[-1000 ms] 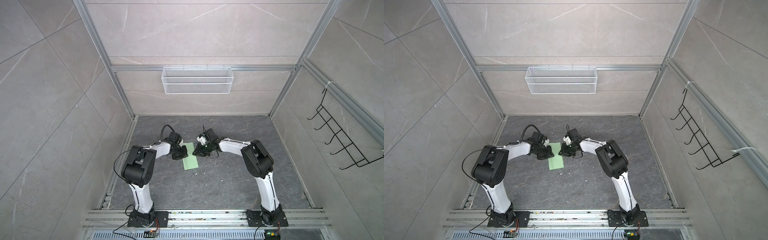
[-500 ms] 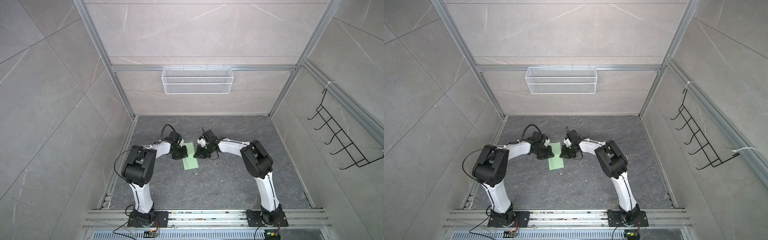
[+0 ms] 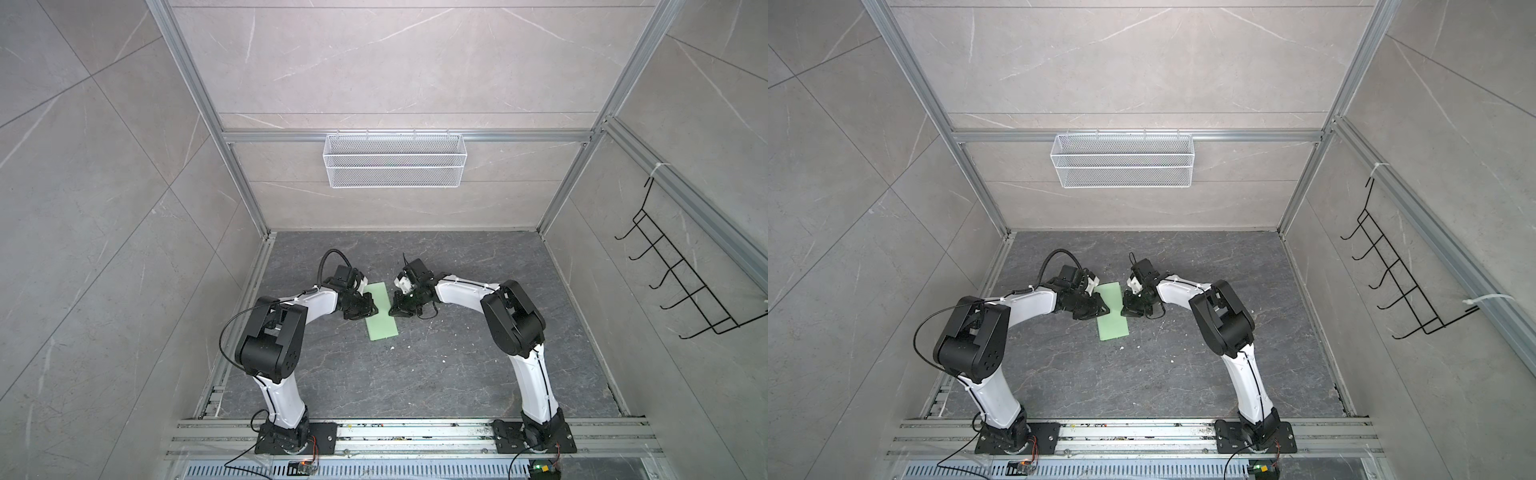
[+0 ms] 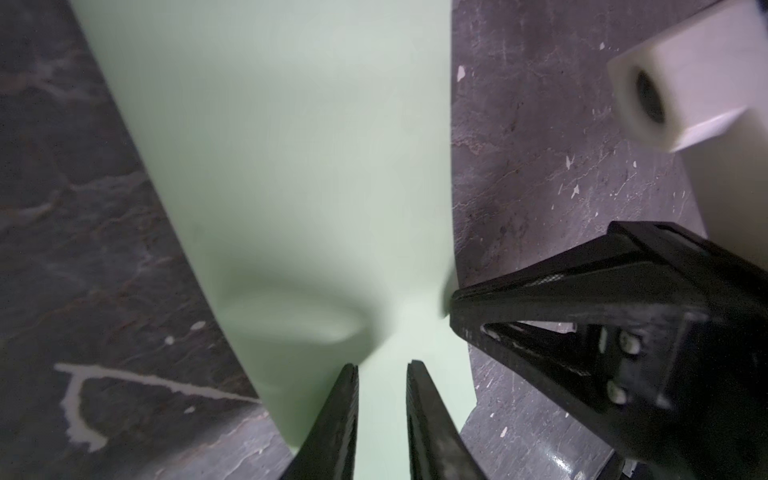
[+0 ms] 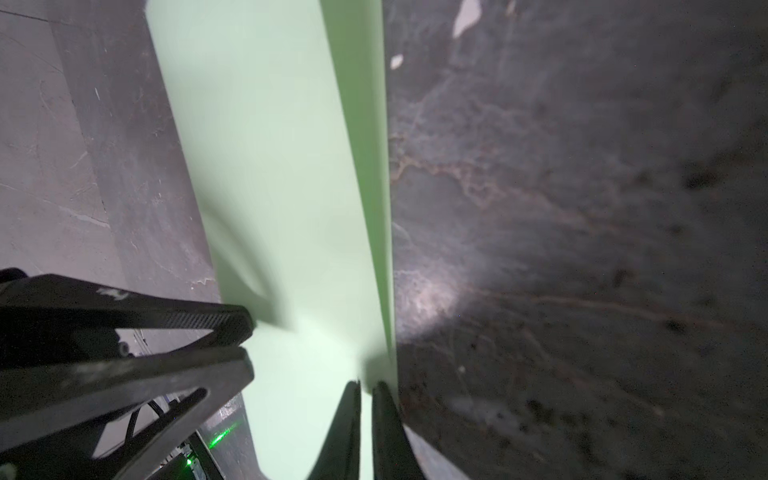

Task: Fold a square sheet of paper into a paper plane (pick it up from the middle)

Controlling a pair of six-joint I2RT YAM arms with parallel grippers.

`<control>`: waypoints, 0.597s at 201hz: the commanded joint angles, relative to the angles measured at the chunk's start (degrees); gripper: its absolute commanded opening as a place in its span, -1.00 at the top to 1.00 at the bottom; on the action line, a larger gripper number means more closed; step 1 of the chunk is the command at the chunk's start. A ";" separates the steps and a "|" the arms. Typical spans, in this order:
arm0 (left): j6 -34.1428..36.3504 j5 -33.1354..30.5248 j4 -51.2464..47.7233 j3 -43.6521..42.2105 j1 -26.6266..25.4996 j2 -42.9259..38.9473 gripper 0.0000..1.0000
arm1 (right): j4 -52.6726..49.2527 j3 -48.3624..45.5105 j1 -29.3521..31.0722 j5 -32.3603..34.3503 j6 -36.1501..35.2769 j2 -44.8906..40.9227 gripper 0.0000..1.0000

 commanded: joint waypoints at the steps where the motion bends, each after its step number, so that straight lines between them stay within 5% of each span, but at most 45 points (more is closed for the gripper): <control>1: -0.99 1.93 2.45 -1.60 1.09 -2.11 0.54 | -6.51 -0.46 0.01 5.12 -0.97 3.97 0.74; 120: -2.55 1.42 3.12 -5.49 3.50 -2.02 0.67 | -7.29 0.50 0.06 5.09 -0.94 4.71 0.75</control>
